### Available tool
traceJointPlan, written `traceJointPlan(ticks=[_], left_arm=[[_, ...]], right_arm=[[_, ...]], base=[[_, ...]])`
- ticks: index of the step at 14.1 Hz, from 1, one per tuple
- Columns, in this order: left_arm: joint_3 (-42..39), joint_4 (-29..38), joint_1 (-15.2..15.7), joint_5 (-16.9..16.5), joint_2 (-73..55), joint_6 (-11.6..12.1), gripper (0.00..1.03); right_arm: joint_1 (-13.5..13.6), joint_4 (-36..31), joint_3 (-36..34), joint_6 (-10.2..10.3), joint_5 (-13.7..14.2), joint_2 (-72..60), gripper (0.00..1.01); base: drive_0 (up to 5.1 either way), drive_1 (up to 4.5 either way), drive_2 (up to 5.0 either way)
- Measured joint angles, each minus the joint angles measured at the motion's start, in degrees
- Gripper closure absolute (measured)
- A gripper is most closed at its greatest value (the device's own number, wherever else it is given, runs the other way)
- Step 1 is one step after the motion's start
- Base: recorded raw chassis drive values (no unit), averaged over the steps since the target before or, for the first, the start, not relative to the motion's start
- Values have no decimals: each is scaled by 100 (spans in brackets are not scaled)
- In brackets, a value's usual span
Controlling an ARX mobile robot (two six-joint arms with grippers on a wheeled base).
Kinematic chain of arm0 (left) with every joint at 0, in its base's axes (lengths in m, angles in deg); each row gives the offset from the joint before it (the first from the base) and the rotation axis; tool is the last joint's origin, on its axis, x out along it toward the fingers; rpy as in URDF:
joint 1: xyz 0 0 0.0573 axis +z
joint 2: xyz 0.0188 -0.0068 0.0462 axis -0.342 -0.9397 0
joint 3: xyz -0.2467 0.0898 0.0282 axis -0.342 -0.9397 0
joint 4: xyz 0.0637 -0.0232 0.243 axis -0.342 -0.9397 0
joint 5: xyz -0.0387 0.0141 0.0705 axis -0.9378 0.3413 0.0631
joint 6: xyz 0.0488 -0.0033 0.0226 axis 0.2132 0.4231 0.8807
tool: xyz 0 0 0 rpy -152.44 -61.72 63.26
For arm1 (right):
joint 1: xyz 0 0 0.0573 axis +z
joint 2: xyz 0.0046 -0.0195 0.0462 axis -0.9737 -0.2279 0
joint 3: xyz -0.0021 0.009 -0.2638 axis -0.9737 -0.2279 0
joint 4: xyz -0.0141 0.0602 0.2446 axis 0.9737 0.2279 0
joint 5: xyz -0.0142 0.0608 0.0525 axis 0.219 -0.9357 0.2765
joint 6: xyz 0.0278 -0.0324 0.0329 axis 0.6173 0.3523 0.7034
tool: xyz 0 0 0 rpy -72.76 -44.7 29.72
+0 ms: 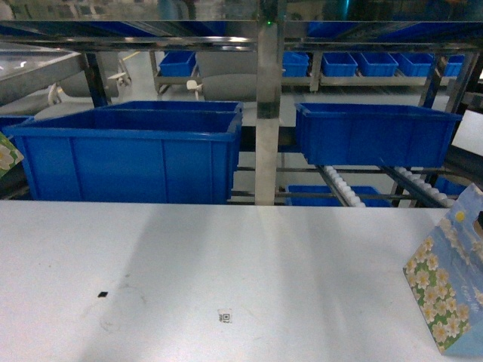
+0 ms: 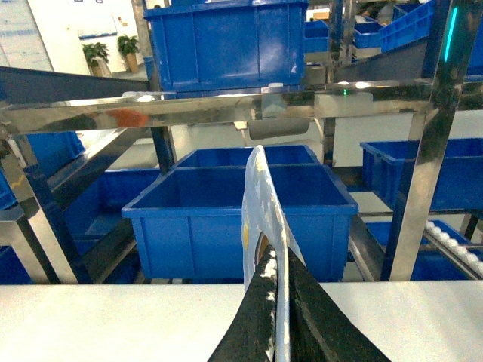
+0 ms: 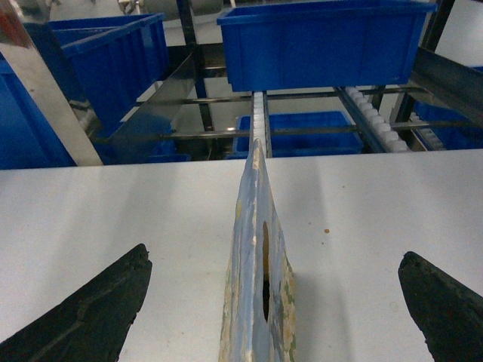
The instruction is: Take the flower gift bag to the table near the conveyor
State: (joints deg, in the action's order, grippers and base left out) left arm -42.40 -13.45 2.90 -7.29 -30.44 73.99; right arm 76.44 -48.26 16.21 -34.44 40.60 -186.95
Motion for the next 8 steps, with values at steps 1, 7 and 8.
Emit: traceJointPlan(ticks=[1,7,8], left_arm=[[0,2,0,0,0,0,101],[0,2,0,0,0,0,101],[0,0,0,0,0,0,101]], right_arm=[[0,101,-179,-44,151,339,3],[243,1749,-911,-496,999,3086,3],[402,2608,-1040,-531,1060,4232,3]], base=[[0,0,0],[0,0,0],[0,0,0]])
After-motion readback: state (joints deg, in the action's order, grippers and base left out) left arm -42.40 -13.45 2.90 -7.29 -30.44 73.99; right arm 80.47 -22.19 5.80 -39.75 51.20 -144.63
